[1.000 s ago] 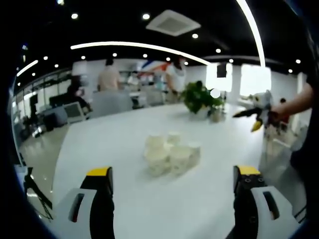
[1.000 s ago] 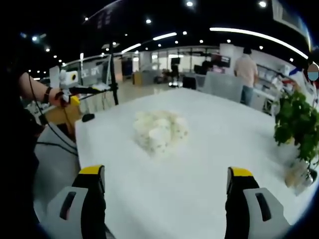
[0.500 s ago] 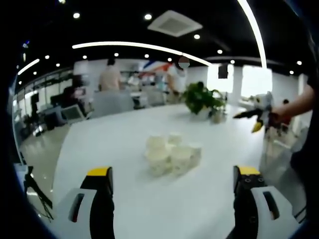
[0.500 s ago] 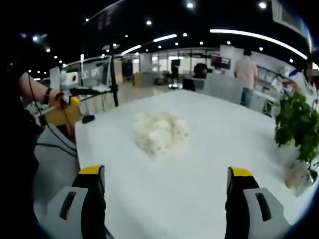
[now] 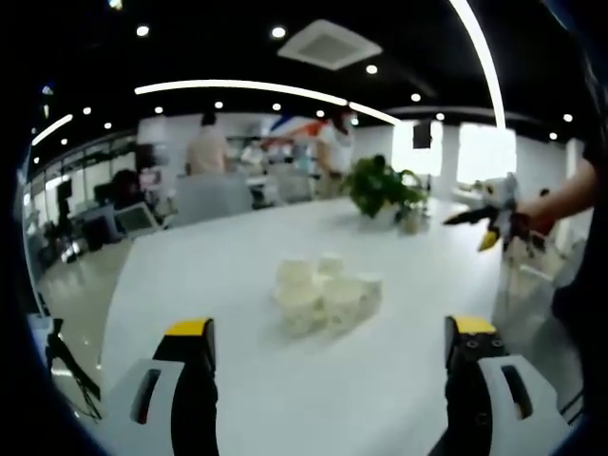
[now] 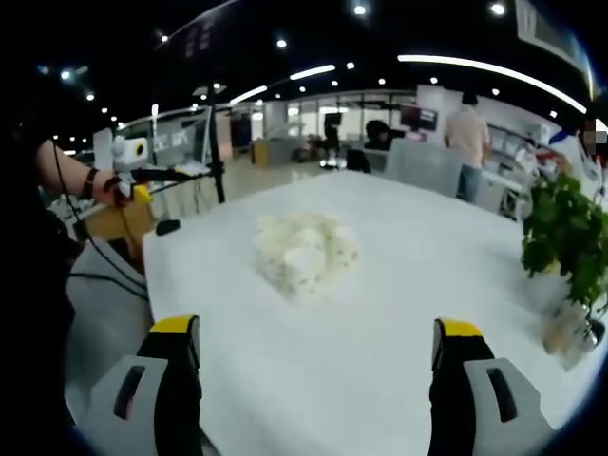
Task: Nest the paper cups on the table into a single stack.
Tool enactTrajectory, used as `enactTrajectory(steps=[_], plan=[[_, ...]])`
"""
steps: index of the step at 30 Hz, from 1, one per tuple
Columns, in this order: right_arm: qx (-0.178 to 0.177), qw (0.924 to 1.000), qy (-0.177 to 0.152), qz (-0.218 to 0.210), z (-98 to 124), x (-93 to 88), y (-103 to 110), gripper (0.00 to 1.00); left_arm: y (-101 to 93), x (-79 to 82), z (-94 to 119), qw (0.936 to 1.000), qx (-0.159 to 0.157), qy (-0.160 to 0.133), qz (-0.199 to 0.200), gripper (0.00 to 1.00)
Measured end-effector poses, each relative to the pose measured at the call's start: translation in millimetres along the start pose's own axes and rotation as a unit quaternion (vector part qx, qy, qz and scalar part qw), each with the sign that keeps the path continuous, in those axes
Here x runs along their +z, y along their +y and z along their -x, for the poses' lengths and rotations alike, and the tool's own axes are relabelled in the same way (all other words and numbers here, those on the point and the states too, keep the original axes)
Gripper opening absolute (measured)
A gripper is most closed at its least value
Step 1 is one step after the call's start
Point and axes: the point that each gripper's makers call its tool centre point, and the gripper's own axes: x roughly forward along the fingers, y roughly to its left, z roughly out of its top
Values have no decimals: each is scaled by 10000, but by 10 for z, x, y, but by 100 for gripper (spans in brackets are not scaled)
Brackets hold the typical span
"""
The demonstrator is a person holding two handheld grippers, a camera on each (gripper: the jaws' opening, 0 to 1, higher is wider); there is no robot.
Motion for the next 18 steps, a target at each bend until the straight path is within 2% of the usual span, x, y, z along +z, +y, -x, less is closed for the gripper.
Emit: enactTrajectory(steps=[5,10,18], plan=[[3,10000,-73,-60,-7,28,3,100,-17,3,1,10000,8,-1,-39,100],[53,9999,-73,54,-10,60,46,100,-31,43,3,9999,62,-87,-116,100],[149,9998,-60,98,-74,97,77,99,-56,-12,3,9999,8,24,-114,100]])
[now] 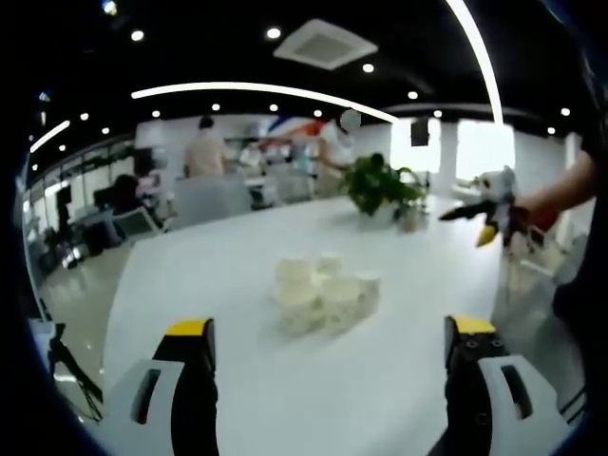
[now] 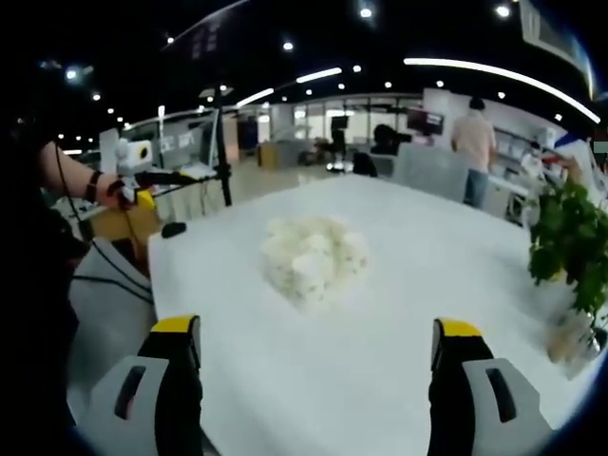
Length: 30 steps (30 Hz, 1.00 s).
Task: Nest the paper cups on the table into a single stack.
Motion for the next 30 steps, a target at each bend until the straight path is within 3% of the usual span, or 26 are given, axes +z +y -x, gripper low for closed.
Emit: enactTrajectory(steps=[14,24,30], plan=[[260,9992,42,312,-173,160,103,95,-89,-151,21,9999,-50,28,151,100],[569,9965,99,612,-437,335,182,94,-84,-209,48,9993,14,-79,358,100],[723,9947,69,730,-581,434,220,93,-91,-281,80,9994,49,18,351,100]])
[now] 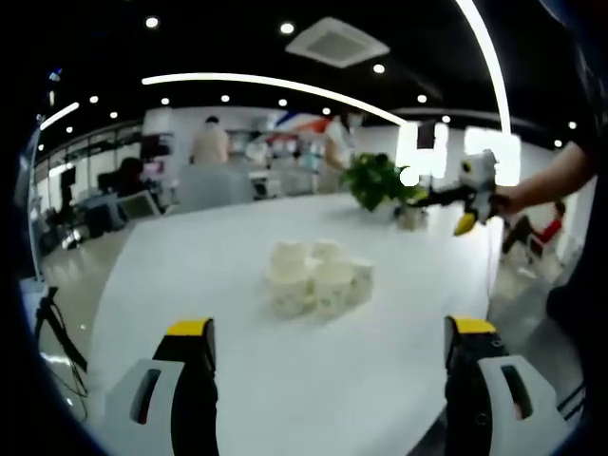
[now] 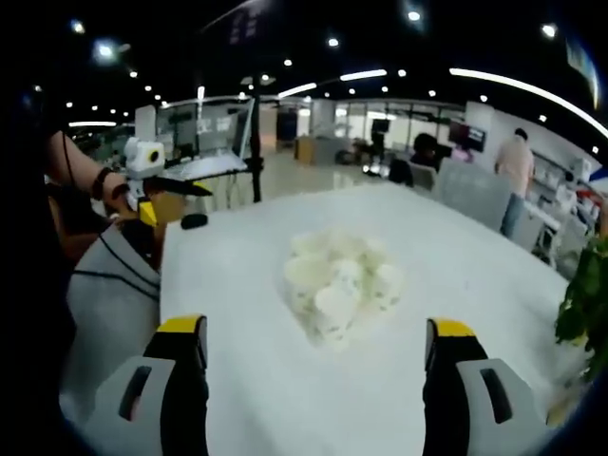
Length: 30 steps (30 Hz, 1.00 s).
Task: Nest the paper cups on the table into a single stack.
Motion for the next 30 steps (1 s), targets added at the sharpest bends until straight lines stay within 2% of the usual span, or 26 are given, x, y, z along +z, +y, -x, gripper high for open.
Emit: enactTrajectory(steps=[10,18,24,30], plan=[[226,9997,51,103,-223,75,10,89,-28,-93,-3,10000,19,90,23,100],[278,9994,82,167,-390,120,-20,87,-37,-147,-12,9998,-5,155,82,100],[476,9984,136,286,-561,142,34,85,-37,-149,-41,9998,18,121,152,100],[696,9962,210,484,-730,187,86,80,-111,-248,-58,9996,-69,278,76,100]])
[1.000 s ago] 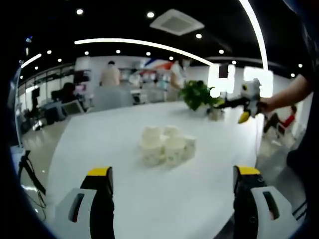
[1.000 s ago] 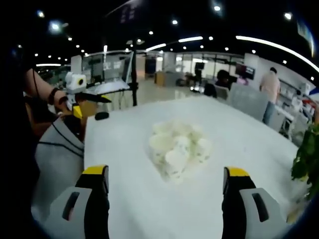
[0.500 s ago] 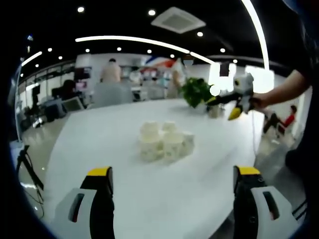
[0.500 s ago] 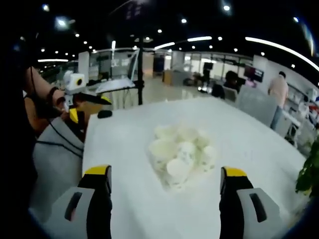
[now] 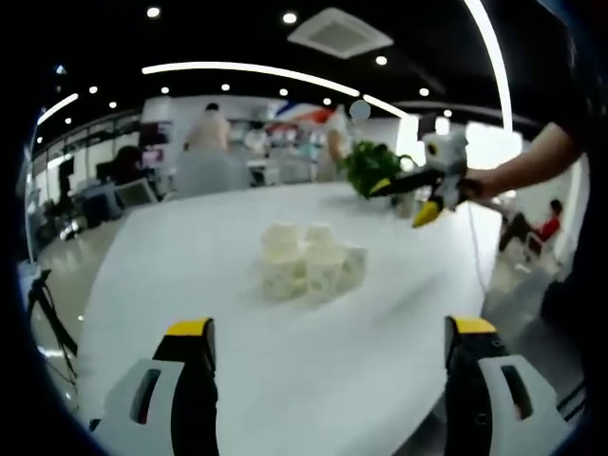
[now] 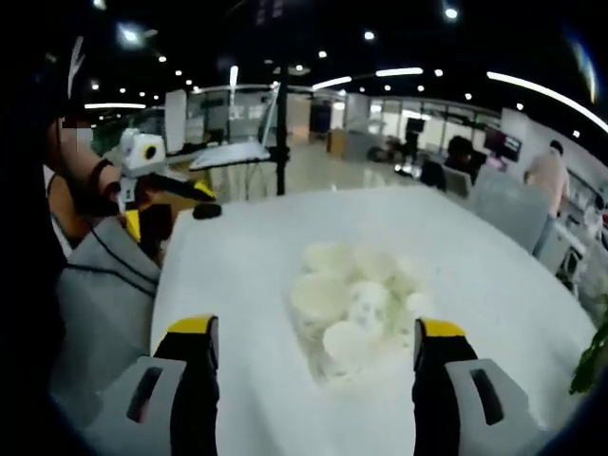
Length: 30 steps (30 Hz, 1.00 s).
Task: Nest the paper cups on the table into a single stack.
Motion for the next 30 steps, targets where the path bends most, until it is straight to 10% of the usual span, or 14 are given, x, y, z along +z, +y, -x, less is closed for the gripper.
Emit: enactTrajectory(steps=[16,30], plan=[[724,9912,525,978,-458,77,117,67,-65,-31,-19,10000,-31,15,56,100],[1339,9594,1221,2161,-670,-22,201,54,-57,-58,-24,9999,21,-21,164,100]])
